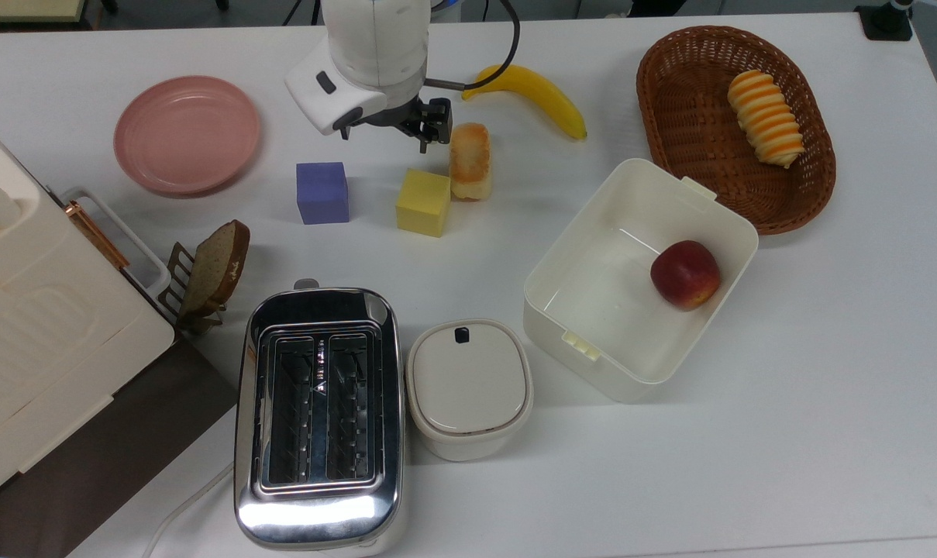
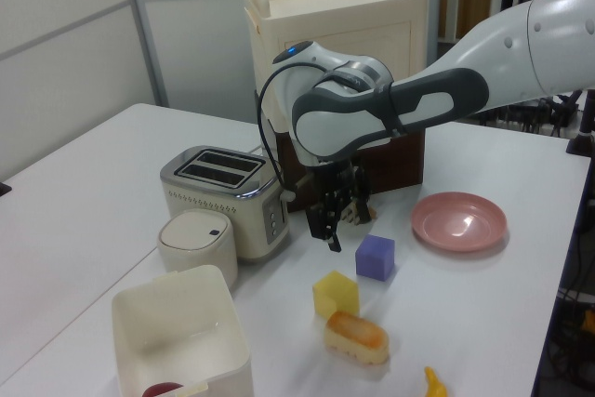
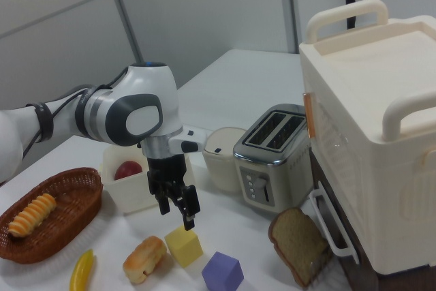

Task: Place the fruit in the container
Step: 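Move the gripper toward the yellow banana beside the wicker basket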

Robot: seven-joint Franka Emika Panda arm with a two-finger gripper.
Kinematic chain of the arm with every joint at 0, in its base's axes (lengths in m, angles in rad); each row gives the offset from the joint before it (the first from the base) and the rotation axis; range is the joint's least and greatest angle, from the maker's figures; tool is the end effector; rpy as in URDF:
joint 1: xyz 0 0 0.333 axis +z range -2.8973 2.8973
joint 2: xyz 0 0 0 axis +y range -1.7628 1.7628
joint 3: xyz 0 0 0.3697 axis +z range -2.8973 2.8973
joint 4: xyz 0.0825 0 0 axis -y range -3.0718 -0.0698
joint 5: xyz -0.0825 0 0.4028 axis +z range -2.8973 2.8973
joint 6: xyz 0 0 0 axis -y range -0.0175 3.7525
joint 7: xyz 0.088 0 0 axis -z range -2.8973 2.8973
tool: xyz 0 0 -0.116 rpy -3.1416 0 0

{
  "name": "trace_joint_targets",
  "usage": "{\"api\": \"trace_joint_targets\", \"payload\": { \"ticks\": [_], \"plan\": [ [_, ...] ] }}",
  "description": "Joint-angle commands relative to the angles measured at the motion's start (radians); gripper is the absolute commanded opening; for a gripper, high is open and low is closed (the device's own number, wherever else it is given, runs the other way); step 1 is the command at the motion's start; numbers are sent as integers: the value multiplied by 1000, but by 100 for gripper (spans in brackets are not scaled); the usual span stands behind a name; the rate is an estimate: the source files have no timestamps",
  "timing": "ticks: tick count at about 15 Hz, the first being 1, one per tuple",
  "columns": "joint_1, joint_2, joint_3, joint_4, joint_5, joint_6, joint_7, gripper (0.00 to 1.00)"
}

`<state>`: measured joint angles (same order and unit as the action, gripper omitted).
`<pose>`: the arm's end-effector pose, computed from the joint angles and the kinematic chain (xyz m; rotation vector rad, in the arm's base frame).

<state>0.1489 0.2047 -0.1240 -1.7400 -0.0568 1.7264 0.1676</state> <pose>0.6215 0.0150 0.4768 3.0184 -0.1934 -0.3161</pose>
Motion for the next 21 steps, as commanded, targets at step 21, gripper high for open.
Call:
{"api": "trace_joint_targets", "payload": {
  "ticks": [21],
  "plan": [
    [460,-123,1,-272,3,-159,-479,100]
  ]
}}
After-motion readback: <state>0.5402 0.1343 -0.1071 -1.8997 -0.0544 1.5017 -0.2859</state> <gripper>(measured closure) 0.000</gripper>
